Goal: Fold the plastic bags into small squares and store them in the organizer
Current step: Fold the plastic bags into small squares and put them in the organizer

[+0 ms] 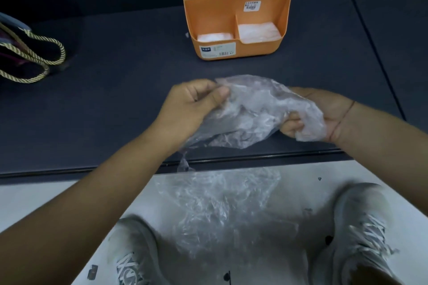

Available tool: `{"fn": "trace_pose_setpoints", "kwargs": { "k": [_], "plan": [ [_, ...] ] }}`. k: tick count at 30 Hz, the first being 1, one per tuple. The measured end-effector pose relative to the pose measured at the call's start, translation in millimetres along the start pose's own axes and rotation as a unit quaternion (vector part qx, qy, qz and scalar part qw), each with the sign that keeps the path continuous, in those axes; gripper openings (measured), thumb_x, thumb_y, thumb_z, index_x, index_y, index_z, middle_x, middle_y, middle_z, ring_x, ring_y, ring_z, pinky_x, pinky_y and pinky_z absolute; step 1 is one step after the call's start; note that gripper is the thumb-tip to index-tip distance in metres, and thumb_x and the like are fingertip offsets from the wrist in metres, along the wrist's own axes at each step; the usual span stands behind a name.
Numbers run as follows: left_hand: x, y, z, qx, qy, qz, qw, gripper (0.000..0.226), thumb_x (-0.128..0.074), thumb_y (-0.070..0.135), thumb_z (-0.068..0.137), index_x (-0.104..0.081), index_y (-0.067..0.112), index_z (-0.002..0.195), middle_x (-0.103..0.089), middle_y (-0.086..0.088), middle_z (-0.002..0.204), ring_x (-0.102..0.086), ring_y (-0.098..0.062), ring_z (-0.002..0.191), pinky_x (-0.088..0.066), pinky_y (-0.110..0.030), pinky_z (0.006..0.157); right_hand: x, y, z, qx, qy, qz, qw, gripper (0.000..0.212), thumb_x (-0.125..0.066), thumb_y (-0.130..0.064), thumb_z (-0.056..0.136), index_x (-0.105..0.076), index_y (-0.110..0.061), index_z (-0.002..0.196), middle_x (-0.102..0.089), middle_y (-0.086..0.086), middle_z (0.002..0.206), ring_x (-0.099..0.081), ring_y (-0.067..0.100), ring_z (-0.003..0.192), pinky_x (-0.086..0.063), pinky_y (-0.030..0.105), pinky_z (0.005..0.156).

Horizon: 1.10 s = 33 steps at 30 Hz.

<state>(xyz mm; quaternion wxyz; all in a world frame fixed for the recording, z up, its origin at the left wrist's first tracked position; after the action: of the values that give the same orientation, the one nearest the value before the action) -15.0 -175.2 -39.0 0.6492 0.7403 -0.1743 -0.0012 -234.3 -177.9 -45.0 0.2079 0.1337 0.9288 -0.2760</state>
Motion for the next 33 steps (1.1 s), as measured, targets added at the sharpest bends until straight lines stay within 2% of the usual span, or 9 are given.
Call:
{"fn": "trace_pose_setpoints", "kwargs": {
  "k": [4, 11, 13, 15, 17, 22, 26, 29, 33],
  "plan": [
    [8.7, -8.3, 7.0, 0.093, 0.107, -0.081, 0.987, 0.029, -0.064, 0.026, 0.093, -0.070, -0.002, 0.091, -0.071, -0.010, 0.082, -0.064, -0.017, 0.072, -0.054, -0.028, 0.070, 23.3, -9.6, 2.9, 0.022, 0.040, 0.028, 0.999, 0.057, -0.093, -0.030, 0.043, -0.067, -0.012, 0.090, -0.064, -0.003, 0.080, -0.054, 0.006, 0.058, -0.043, 0.015, 0.048],
    [14.8, -12.4, 2.1, 0.185, 0.115, -0.153, 0.964, 0.027, -0.061, 0.036, 0.094, -0.073, 0.013, 0.086, -0.076, -0.005, 0.079, -0.071, -0.015, 0.070, -0.055, -0.023, 0.062, 46.3, -39.3, 1.8, 0.174, 0.163, 0.123, 0.963, 0.015, -0.065, -0.027, 0.087, -0.061, -0.015, 0.096, -0.055, -0.005, 0.087, -0.053, 0.007, 0.071, -0.049, 0.021, 0.079],
    [15.2, -11.4, 0.2, 0.182, 0.108, -0.166, 0.963, 0.028, -0.057, 0.035, 0.096, -0.071, 0.014, 0.083, -0.074, -0.002, 0.071, -0.069, -0.011, 0.062, -0.053, -0.020, 0.056, 49.3, -43.2, 2.2, 0.226, 0.217, -0.002, 0.950, 0.007, -0.061, -0.028, 0.091, -0.060, -0.024, 0.096, -0.056, -0.010, 0.085, -0.054, 0.005, 0.075, -0.045, 0.024, 0.079],
    [15.3, -8.8, -2.0, 0.175, 0.098, -0.165, 0.966, 0.030, -0.054, 0.033, 0.098, -0.067, 0.013, 0.079, -0.068, 0.003, 0.058, -0.062, -0.006, 0.048, -0.047, -0.015, 0.047, 46.5, -41.1, -3.9, 0.354, 0.287, -0.272, 0.848, 0.011, -0.064, -0.025, 0.087, -0.062, -0.030, 0.097, -0.057, -0.010, 0.100, -0.056, 0.001, 0.093, -0.042, 0.022, 0.088],
    [14.0, -7.8, -3.1, 0.165, 0.080, -0.154, 0.971, 0.030, -0.056, 0.036, 0.094, -0.068, 0.012, 0.079, -0.069, 0.002, 0.060, -0.063, -0.006, 0.050, -0.047, -0.015, 0.048, 31.3, -35.9, -9.2, 0.459, 0.218, -0.452, 0.733, 0.031, -0.062, -0.024, 0.083, -0.062, -0.028, 0.113, -0.053, -0.004, 0.124, -0.049, 0.004, 0.119, -0.036, 0.019, 0.102],
    [7.7, -3.6, -2.2, 0.162, 0.004, -0.126, 0.979, 0.032, -0.061, 0.045, 0.076, -0.076, 0.018, 0.072, -0.074, -0.004, 0.074, -0.069, -0.011, 0.064, -0.053, -0.019, 0.060, -22.8, -19.3, -13.5, 0.451, -0.079, -0.594, 0.661, 0.061, -0.060, -0.004, 0.087, -0.041, -0.018, 0.143, -0.041, -0.006, 0.145, -0.033, -0.002, 0.137, -0.022, 0.014, 0.113],
    [6.0, 3.6, 0.1, 0.156, -0.019, -0.094, 0.983, 0.036, -0.059, 0.049, 0.076, -0.070, 0.018, 0.065, -0.070, 0.000, 0.062, -0.064, -0.009, 0.055, -0.050, -0.018, 0.056, -39.1, -23.0, -11.9, 0.438, -0.096, -0.587, 0.674, 0.026, -0.069, -0.014, 0.082, -0.069, -0.022, 0.106, -0.062, -0.004, 0.106, -0.058, 0.005, 0.102, -0.044, 0.024, 0.097],
    [11.7, 4.7, 5.4, 0.163, 0.024, -0.081, 0.983, 0.046, -0.057, 0.052, 0.084, -0.067, 0.019, 0.054, -0.067, 0.000, 0.057, -0.062, -0.010, 0.052, -0.049, -0.018, 0.056, -32.1, -27.0, -7.4, 0.472, -0.052, -0.489, 0.732, 0.002, -0.070, -0.017, 0.081, -0.068, -0.018, 0.081, -0.061, -0.006, 0.091, -0.058, 0.005, 0.087, -0.049, 0.025, 0.085],
    [25.4, -4.5, 14.0, 0.176, 0.124, -0.083, 0.973, 0.042, -0.057, 0.045, 0.095, -0.068, 0.017, 0.065, -0.069, 0.000, 0.059, -0.065, -0.011, 0.053, -0.051, -0.021, 0.054, -21.2, -27.9, -3.8, 0.438, -0.026, -0.273, 0.856, 0.020, -0.074, -0.028, 0.080, -0.064, -0.012, 0.072, -0.064, 0.000, 0.087, -0.059, 0.009, 0.081, -0.048, 0.021, 0.079]
  ]
}}
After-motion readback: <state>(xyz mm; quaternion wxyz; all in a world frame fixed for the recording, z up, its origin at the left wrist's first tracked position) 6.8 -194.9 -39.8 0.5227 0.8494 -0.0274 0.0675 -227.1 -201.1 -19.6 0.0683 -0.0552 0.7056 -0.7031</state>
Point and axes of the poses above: each hand's wrist, its own z-axis towards the middle knuckle, its own x-axis out of the back of the hand, y = z × x, the point moved 1 cm from there along z, towards the middle knuckle
